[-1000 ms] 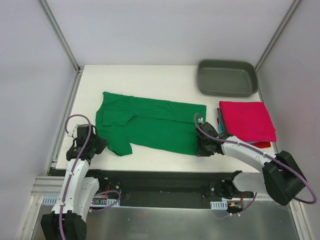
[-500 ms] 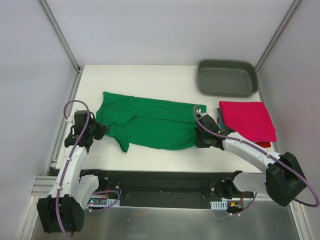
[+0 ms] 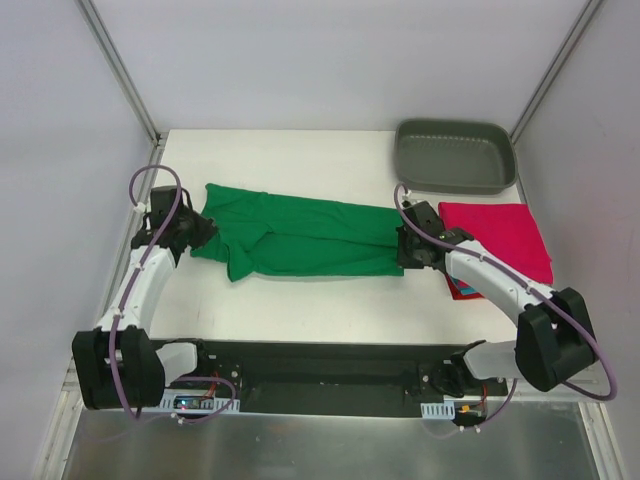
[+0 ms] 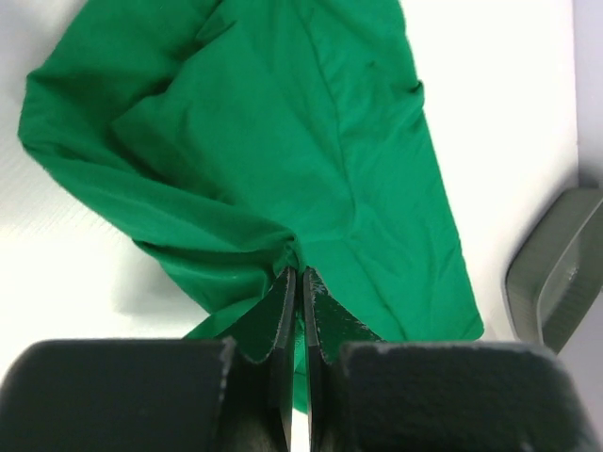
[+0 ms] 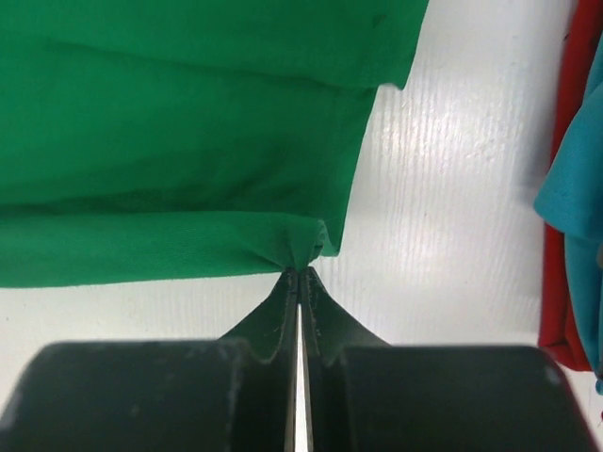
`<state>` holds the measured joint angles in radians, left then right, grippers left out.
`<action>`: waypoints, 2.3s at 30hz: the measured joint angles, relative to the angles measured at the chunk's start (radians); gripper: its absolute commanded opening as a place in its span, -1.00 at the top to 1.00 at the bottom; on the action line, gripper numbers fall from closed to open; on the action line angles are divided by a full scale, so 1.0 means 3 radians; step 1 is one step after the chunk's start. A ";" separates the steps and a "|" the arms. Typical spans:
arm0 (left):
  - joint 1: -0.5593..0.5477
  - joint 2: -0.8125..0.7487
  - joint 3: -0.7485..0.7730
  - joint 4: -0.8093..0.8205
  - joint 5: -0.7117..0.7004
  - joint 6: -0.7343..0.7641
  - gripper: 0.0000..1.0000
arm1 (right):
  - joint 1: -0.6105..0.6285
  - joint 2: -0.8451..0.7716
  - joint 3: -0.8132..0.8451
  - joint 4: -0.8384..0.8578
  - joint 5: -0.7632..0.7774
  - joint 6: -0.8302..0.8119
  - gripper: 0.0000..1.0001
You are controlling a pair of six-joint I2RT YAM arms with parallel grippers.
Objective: Fold and stack the t-shirts
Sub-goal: Fold the other side of the tshirt into a rectangle
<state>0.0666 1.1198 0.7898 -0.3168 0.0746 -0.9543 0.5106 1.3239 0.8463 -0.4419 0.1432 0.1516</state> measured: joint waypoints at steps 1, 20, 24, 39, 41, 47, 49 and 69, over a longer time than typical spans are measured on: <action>0.0001 0.0066 0.0056 0.0011 -0.0001 -0.0001 1.00 | -0.0027 0.0031 0.0027 0.0003 -0.0005 -0.0017 0.99; 0.0001 0.1040 0.0856 0.0090 -0.0149 0.0018 1.00 | -0.0341 0.0551 0.0273 0.0066 -0.0181 -0.0117 0.99; 0.0001 0.1217 0.0978 0.0092 -0.0170 0.0032 1.00 | -0.0383 0.0640 0.0351 0.0076 -0.0181 -0.0123 0.99; 0.0000 0.2333 0.1741 0.0094 -0.0024 0.0112 -0.07 | -0.0515 0.1137 0.0781 0.0013 0.0004 -0.0051 0.05; 0.0000 0.2491 0.1921 0.0027 -0.0065 0.0156 -0.59 | -0.0526 0.1138 0.0833 -0.0034 0.0058 -0.0051 -0.50; 0.0000 0.2669 0.2332 -0.0139 -0.0154 0.0360 -0.98 | -0.0535 0.0809 0.0771 -0.0014 0.0017 -0.0211 -0.93; -0.0001 0.2541 0.2229 -0.0153 -0.0202 0.0421 -0.98 | -0.0535 0.0552 0.0649 0.0066 -0.0144 -0.0276 -0.93; -0.0608 0.1465 0.0787 -0.0276 0.0072 0.0792 -0.19 | -0.0532 -0.0303 -0.0177 0.0240 -0.1092 -0.0599 -0.93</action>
<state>-0.1158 1.5593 1.0260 -0.3996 0.0963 -0.7166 0.3511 1.2331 0.7933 -0.3698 -0.1844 -0.0280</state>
